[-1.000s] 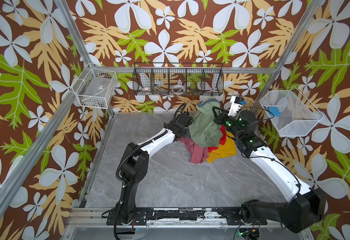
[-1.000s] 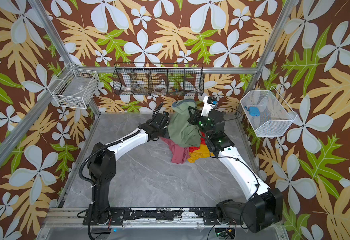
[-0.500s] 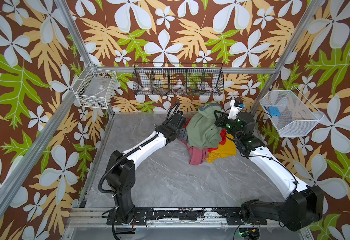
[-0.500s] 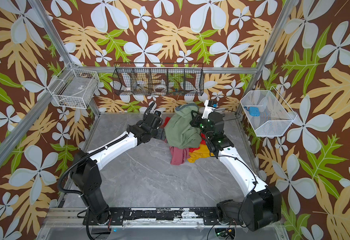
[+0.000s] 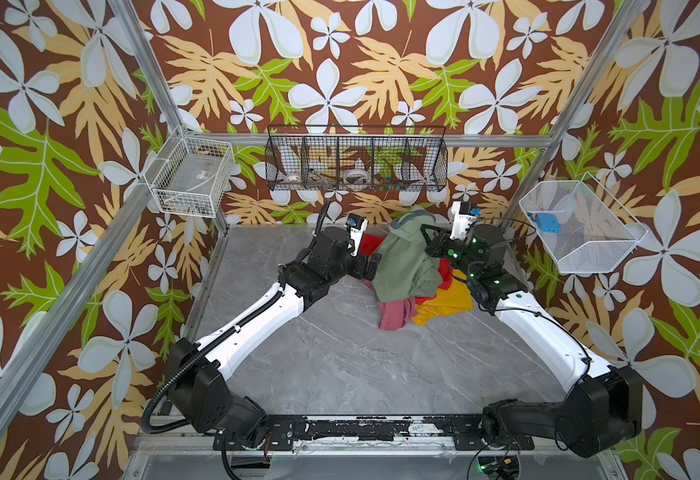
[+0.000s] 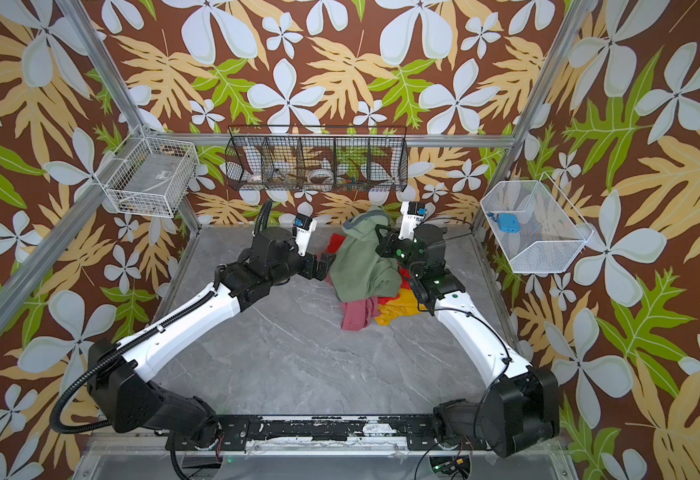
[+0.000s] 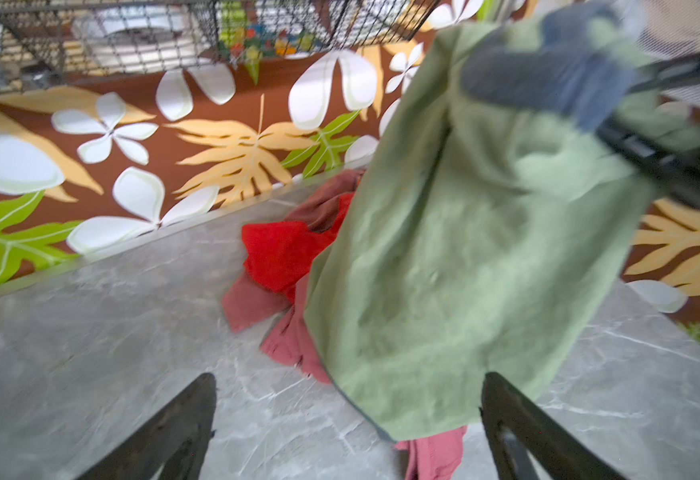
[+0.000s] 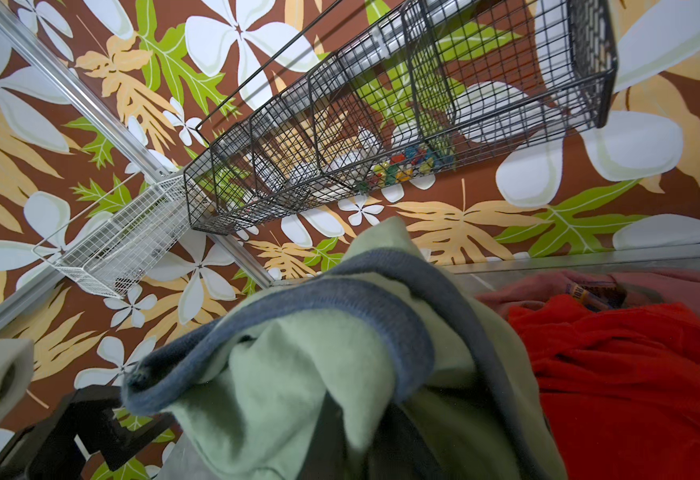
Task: Pick out a specific cloth from the pile
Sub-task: 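Grasp the green shirt's collar with the left gripper near the right gripper, then pull the green shirt away with the left gripper while the right gripper releases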
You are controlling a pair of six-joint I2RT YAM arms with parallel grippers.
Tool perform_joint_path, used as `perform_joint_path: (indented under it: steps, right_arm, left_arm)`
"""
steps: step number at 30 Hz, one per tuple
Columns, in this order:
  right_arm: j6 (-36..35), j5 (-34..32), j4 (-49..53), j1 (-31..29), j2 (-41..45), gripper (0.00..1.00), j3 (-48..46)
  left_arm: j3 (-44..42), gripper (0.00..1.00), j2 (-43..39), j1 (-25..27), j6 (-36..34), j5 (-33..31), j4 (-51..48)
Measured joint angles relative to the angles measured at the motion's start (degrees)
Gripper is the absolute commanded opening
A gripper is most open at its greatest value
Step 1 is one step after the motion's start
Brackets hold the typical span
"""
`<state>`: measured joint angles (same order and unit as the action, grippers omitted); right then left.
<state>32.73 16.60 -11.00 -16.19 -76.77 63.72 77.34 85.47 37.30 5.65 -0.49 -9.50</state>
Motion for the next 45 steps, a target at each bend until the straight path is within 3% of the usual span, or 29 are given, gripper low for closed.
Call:
perform_joint_path:
  steps: [7,21,28,33,36,38,40,41,45]
  right_arm:
    - [0.6,3.9,-1.0,-0.2,-0.3,0.00,-0.3]
    - [4.4,8.8,-1.3,0.0,0.2,0.00,-1.0]
    - [4.7,9.0,-1.2,0.3,0.2,0.00,-0.9]
    - [4.7,11.7,-0.4,0.4,-0.2,0.00,0.2]
    - [4.8,12.5,-0.3,0.4,0.0,0.13,0.2]
    - [4.6,12.5,-0.4,0.3,0.5,0.40,0.2]
    - [3.2,12.5,1.0,0.3,1.5,0.45,0.3]
    - [2.4,12.2,1.7,0.4,1.9,0.50,0.3]
    - [0.9,9.7,3.3,0.4,4.1,0.85,-0.9]
  left_arm:
    - [7.7,1.00,8.9,3.4,-2.2,8.1,3.2]
    - [12.9,0.97,15.6,5.1,-1.1,4.5,8.6]
    - [14.9,0.79,17.3,5.1,-1.2,6.9,8.8]
    - [15.1,0.40,17.1,5.2,-1.5,7.1,8.9]
    - [15.0,0.24,15.7,5.3,-2.2,5.9,7.7]
    - [14.4,0.14,14.0,5.4,-2.8,4.7,7.2]
    - [13.6,0.00,11.9,5.3,-2.9,2.2,7.3]
    - [13.3,0.00,10.9,5.2,-3.0,1.2,7.5]
    - [12.2,0.00,7.3,5.0,-4.0,-2.0,8.4]
